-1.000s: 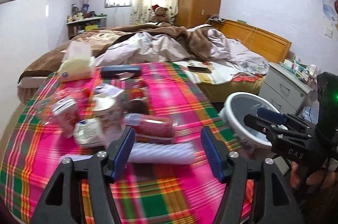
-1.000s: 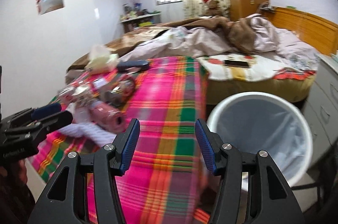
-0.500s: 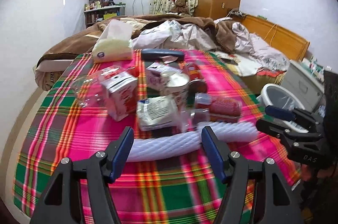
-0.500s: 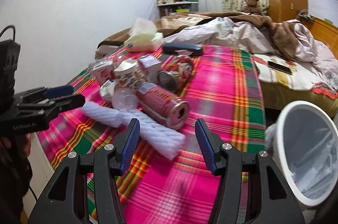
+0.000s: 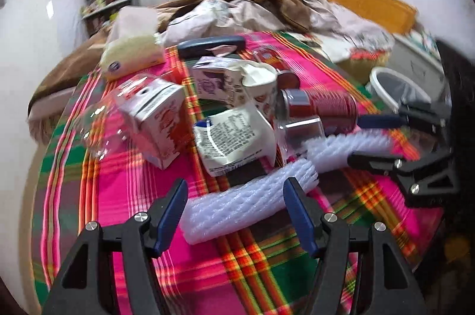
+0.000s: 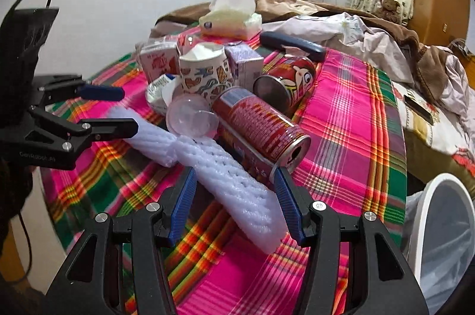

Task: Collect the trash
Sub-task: 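Return both tools to the cloth and grasp white foam nets with each tool, then carry both foam nets over the bin and open both tools to drop them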

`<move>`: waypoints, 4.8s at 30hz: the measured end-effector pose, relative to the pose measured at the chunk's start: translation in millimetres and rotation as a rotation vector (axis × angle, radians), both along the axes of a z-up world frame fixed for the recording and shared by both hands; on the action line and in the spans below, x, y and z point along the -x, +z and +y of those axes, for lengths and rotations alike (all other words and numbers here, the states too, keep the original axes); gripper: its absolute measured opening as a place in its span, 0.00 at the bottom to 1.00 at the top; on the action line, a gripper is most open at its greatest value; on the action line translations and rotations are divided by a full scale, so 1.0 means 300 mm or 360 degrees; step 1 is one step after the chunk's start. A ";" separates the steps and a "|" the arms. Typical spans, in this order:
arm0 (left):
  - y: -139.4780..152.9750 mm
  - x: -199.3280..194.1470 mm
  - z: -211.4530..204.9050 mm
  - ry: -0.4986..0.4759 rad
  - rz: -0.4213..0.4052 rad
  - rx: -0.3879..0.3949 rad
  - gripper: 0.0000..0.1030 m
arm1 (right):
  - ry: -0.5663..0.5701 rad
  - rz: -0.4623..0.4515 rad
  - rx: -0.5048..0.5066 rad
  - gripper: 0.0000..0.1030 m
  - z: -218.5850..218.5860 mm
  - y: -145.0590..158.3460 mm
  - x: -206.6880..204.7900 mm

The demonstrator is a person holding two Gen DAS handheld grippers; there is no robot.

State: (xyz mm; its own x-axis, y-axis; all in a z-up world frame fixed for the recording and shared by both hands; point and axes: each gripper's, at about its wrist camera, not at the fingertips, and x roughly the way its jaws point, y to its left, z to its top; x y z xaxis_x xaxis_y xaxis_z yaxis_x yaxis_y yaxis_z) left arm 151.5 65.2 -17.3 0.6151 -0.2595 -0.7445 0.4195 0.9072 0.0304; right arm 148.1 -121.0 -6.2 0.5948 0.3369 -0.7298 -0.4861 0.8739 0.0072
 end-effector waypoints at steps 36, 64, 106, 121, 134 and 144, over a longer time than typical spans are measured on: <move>-0.067 0.065 -0.093 -0.0190 0.0195 0.0036 0.50 | -0.0183 0.0148 -0.0094 0.24 -0.098 -0.026 0.046; 0.005 0.120 -0.175 -0.0027 0.0108 0.0242 0.32 | -0.0410 0.0080 -0.0305 0.24 -0.208 -0.010 0.095; 0.162 0.028 -0.915 -0.0386 -0.0004 0.0370 0.32 | -0.1249 -0.0067 -0.0308 0.24 -0.813 0.039 0.128; 0.053 -0.048 -1.083 -0.0435 0.0154 0.0317 0.53 | -0.1299 0.0087 -0.0195 0.28 -0.882 -0.042 0.063; 0.079 -0.044 -1.005 -0.0374 0.0098 0.0334 0.58 | -0.1307 0.0039 -0.0186 0.55 -0.872 -0.013 0.076; 0.117 -0.023 -0.847 -0.0250 0.0038 0.0395 0.58 | -0.1269 -0.0059 -0.0226 0.55 -0.802 0.046 0.104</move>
